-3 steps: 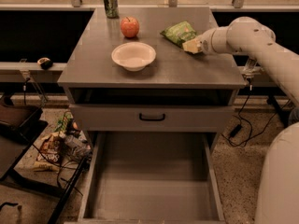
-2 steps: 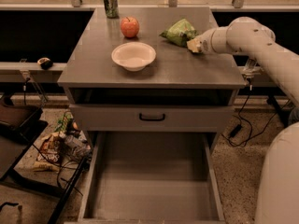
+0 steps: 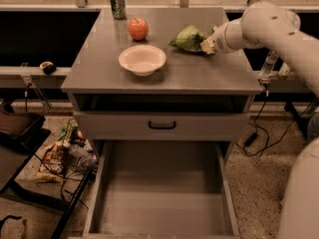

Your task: Place green jalapeno chip bag into middle drawer

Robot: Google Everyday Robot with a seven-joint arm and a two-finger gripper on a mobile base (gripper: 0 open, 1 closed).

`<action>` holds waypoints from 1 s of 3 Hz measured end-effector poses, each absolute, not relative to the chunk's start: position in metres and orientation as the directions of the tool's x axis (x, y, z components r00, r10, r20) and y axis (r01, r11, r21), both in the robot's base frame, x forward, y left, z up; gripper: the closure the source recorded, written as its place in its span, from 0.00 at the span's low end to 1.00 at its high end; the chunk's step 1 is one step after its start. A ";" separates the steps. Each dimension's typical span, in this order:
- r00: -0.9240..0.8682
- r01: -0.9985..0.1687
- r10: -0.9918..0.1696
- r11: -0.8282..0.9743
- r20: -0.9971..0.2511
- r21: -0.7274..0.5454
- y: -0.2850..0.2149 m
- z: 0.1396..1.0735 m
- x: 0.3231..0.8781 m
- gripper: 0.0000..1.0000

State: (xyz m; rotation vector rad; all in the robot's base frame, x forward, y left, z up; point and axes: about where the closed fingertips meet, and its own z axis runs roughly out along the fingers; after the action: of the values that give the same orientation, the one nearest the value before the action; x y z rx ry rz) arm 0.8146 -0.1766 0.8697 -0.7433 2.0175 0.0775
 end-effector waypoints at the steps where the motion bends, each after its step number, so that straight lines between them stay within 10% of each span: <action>1: -0.334 -0.574 -0.619 0.732 -0.711 -0.368 -0.168 0.922 0.761 1.00; 3: -0.345 -0.579 -0.780 0.614 -0.522 -0.536 -0.171 0.994 0.628 1.00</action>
Offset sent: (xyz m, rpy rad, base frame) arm -0.2101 0.0196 0.1736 -0.5268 -0.0592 0.0874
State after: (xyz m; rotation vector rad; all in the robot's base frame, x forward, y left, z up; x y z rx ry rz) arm 0.6278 -0.1714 0.9937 -1.0668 2.0585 -0.3286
